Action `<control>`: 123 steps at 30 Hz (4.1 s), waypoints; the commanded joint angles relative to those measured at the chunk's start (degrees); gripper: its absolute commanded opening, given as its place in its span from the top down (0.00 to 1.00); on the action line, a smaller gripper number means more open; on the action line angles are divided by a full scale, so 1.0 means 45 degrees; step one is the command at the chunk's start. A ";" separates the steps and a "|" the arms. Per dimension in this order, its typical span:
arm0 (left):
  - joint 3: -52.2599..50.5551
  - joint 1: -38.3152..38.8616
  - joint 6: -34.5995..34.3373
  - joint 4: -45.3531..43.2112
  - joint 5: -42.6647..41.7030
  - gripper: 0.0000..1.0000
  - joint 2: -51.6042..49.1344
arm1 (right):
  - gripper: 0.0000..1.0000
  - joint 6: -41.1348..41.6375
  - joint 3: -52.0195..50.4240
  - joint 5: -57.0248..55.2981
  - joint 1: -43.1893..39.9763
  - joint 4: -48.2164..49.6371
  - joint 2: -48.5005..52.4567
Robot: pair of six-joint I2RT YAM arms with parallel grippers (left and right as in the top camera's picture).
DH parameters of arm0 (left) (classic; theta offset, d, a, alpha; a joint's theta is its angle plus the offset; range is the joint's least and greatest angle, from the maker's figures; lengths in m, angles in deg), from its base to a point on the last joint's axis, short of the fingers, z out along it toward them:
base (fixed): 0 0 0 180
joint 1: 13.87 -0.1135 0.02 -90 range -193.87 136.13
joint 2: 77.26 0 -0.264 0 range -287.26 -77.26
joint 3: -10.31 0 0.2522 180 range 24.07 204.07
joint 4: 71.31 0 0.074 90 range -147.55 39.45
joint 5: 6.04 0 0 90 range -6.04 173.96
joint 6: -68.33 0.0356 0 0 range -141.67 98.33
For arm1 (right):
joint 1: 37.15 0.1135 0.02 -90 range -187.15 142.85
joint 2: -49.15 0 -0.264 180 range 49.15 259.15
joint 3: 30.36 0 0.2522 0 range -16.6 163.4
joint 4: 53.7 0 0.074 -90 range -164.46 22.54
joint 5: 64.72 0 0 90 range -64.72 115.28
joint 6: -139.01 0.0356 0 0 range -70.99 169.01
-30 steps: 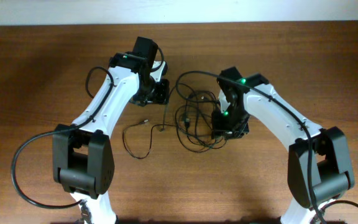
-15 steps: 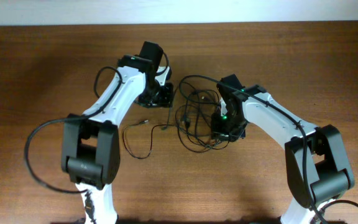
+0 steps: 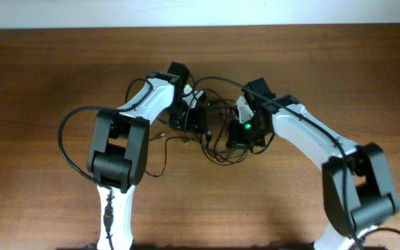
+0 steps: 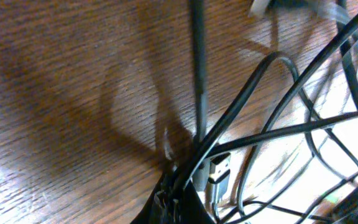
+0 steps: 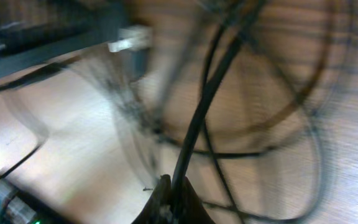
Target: Untangle cables
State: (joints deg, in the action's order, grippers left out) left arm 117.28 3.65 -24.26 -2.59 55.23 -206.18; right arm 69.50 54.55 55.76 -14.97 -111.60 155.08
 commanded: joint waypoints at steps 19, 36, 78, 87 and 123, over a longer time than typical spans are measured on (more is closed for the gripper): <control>-0.0112 0.0015 -0.0758 -0.0160 0.2686 0.89 -0.0622 | 0.96 -0.0782 0.2603 0.2735 0.0058 0.5168 -0.9272; -0.0112 0.0015 -0.0850 -0.0413 0.2691 0.81 -0.0651 | 0.96 -0.1467 0.2841 -0.7310 0.0058 0.7150 -1.0875; 0.0627 0.4381 -0.6450 -0.2186 0.5469 0.52 0.1564 | 0.96 -0.0024 0.2822 -0.3905 -0.4444 -0.5581 -0.3002; 0.0559 0.5241 -0.3502 -0.2671 0.5678 0.35 0.1375 | 0.96 -0.0505 0.2822 -0.1107 -0.5999 -0.5323 -0.3002; 0.0670 0.5833 -0.6751 -0.6407 0.8684 0.55 -0.0563 | 0.96 -0.1180 0.2807 -0.1209 -0.6683 -0.5518 -0.3002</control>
State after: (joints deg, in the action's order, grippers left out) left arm 119.75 30.93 -54.75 -30.48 93.88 -207.58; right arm 65.09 66.86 50.05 -45.09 -135.95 141.42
